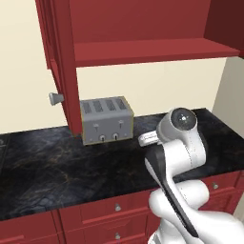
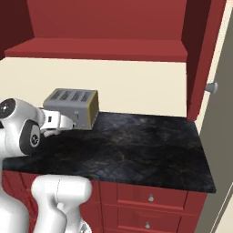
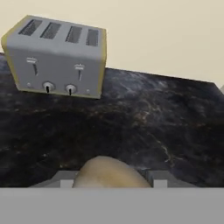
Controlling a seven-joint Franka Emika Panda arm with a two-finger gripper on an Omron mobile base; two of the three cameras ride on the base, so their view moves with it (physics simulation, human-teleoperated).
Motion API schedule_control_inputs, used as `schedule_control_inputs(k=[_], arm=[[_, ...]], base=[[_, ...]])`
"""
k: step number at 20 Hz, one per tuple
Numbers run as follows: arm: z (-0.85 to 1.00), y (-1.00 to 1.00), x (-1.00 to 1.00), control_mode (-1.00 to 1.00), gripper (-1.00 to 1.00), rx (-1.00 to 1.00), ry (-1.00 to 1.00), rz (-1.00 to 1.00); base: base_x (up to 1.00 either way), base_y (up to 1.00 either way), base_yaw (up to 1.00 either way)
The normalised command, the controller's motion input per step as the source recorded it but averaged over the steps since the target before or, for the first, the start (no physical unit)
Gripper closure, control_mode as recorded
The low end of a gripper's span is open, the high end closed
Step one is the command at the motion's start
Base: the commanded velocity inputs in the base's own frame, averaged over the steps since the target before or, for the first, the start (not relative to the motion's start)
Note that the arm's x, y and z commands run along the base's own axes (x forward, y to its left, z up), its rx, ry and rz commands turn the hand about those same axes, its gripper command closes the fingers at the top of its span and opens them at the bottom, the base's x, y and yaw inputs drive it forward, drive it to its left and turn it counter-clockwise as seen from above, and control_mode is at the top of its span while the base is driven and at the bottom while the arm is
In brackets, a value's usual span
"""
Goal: Pick the mushrooms from the cabinet and place them in one bowl. Pick the carrot from the sink and place it in the other bowl.
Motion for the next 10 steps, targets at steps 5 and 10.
schedule_control_inputs(k=[5,10], arm=[[0.0,0.0,0.0,1.0,1.0,0.0,0.0,0.0],[0.0,0.0,0.0,1.0,1.0,0.0,0.0,0.0]], base=[[-1.0,-0.39,0.05],[-0.61,-0.34,-0.21]])
